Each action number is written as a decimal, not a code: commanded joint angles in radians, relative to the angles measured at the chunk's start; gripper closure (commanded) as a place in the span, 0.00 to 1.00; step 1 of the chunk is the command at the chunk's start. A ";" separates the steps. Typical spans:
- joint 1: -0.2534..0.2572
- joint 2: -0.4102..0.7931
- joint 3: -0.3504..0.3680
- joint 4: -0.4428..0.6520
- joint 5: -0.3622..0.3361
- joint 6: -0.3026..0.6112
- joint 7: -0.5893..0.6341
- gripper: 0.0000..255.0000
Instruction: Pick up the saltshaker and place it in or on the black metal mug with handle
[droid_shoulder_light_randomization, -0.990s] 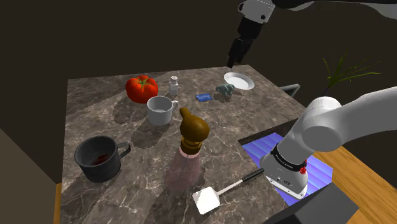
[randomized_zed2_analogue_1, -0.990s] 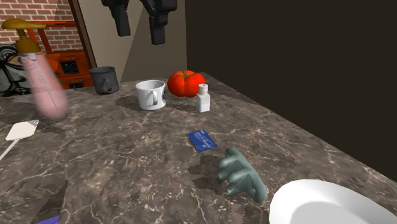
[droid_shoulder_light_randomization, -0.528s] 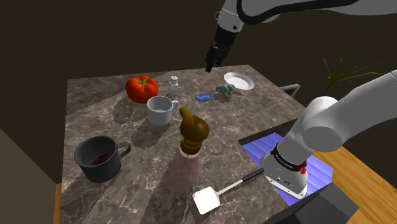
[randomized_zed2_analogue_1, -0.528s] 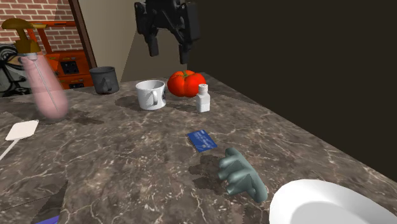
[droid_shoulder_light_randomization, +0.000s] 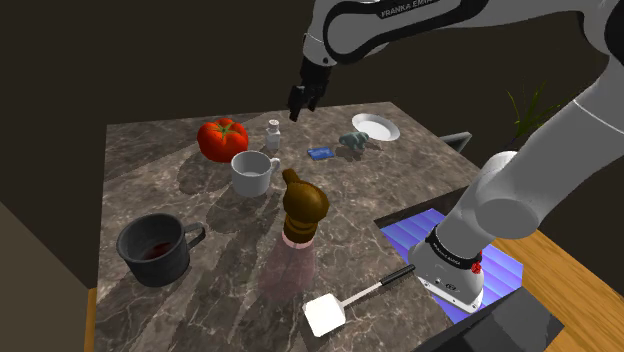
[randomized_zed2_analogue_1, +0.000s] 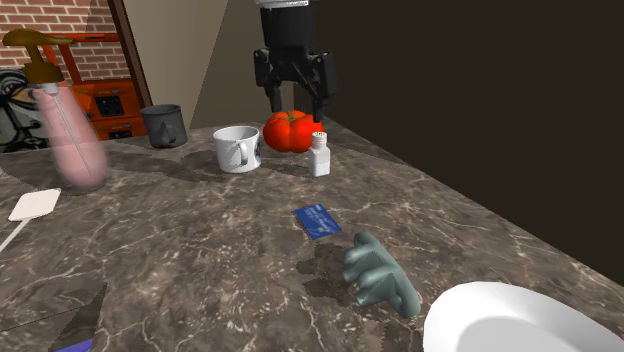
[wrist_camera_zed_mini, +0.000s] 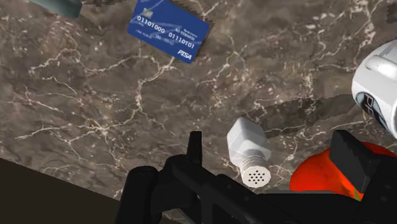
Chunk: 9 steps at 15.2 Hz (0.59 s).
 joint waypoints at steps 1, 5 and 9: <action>0.003 0.084 0.009 0.056 -0.017 0.038 0.018 0.00; 0.013 0.226 0.019 0.160 -0.055 0.090 0.052 0.00; 0.014 0.260 0.017 0.147 -0.060 0.137 0.056 0.00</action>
